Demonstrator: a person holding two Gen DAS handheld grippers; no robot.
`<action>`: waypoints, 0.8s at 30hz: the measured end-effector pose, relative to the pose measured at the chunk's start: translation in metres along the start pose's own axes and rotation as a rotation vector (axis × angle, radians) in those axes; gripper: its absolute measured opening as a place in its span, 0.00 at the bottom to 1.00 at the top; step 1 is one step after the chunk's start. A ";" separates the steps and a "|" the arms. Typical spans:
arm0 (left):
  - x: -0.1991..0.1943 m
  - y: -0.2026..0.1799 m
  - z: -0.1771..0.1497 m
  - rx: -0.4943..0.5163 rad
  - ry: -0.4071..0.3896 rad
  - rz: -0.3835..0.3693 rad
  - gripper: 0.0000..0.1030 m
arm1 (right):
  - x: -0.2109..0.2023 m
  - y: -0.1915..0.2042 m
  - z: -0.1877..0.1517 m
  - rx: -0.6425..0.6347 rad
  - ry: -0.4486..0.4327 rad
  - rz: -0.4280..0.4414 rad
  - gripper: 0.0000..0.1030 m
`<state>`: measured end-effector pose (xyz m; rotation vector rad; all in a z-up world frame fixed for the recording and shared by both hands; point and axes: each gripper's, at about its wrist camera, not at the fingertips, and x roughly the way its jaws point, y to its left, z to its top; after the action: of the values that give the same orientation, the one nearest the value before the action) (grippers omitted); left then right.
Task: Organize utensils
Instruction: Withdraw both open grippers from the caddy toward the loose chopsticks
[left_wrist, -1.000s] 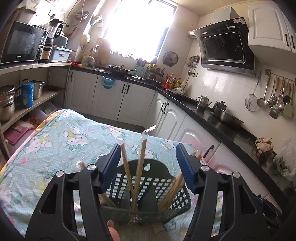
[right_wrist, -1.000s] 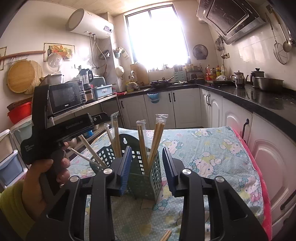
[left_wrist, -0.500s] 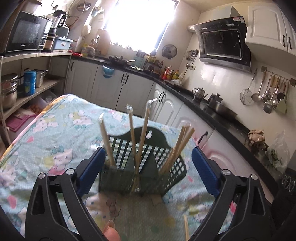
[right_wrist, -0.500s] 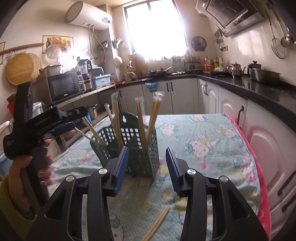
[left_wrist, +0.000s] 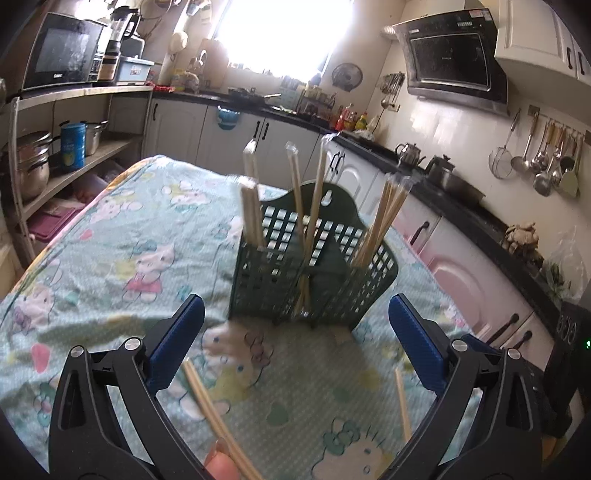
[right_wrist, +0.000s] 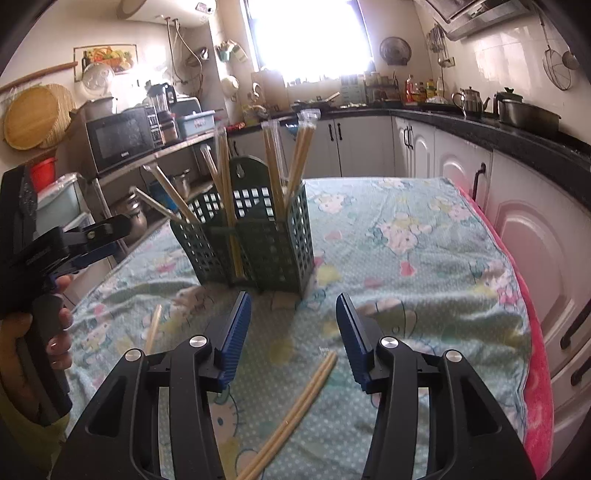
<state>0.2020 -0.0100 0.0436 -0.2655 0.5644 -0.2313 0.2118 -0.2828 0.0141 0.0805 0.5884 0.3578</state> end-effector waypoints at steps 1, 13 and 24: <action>0.000 0.002 -0.003 -0.002 0.005 0.004 0.89 | 0.001 -0.001 -0.002 0.003 0.012 -0.001 0.45; 0.008 0.042 -0.043 -0.094 0.131 0.054 0.89 | 0.021 -0.007 -0.029 0.050 0.160 -0.001 0.45; 0.016 0.068 -0.069 -0.154 0.239 0.083 0.89 | 0.053 -0.009 -0.044 0.106 0.309 0.031 0.45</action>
<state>0.1865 0.0370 -0.0413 -0.3653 0.8298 -0.1404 0.2314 -0.2736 -0.0519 0.1375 0.9131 0.3718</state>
